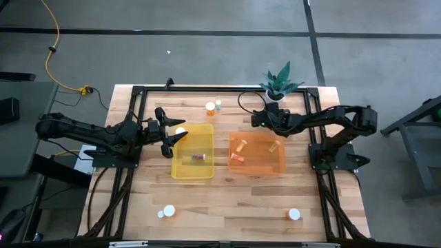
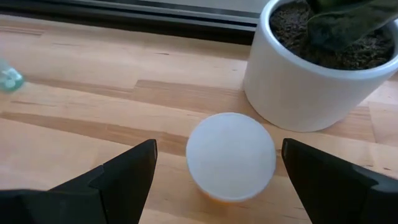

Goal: Pick and place medicine bottles into bin by pill shape (circle, oval)
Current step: Put the large orange capsule bottle into the yellow bin

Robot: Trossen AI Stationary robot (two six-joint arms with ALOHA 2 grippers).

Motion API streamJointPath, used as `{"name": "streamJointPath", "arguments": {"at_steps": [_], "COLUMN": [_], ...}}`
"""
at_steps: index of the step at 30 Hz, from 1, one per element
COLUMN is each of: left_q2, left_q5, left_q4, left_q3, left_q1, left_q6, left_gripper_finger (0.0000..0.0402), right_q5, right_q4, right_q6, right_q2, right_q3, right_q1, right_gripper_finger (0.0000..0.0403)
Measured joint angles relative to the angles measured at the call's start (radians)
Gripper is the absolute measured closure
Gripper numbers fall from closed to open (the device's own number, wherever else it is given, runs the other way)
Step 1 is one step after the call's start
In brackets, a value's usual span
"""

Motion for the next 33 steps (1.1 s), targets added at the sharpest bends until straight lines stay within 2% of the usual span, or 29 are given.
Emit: {"name": "streamJointPath", "arguments": {"at_steps": [10,16,24,33], "left_q2": [0.000,0.000,0.000,0.000], "left_q5": [0.000,0.000,0.000,0.000], "left_q4": [-0.003,-0.003,-0.003,-0.003], "left_q3": [0.000,0.000,0.000,0.000], "left_q1": [0.000,0.000,0.000,0.000], "left_q6": [-0.002,-0.003,-0.003,0.000], "left_gripper_finger": [0.0193,0.0193,0.0193,0.0193], "right_q5": [0.035,0.029,-0.006,-0.009], "right_q4": [0.000,0.000,-0.011,-0.002], "right_q6": [-0.001,-0.001,0.000,-0.020], "right_q2": [0.002,0.002,0.002,0.002], "right_q3": [0.000,0.000,0.000,0.000], "right_q1": [0.000,-0.004,-0.032,-0.029], "right_gripper_finger": [0.0066,0.0084,0.0125,0.0194]}}
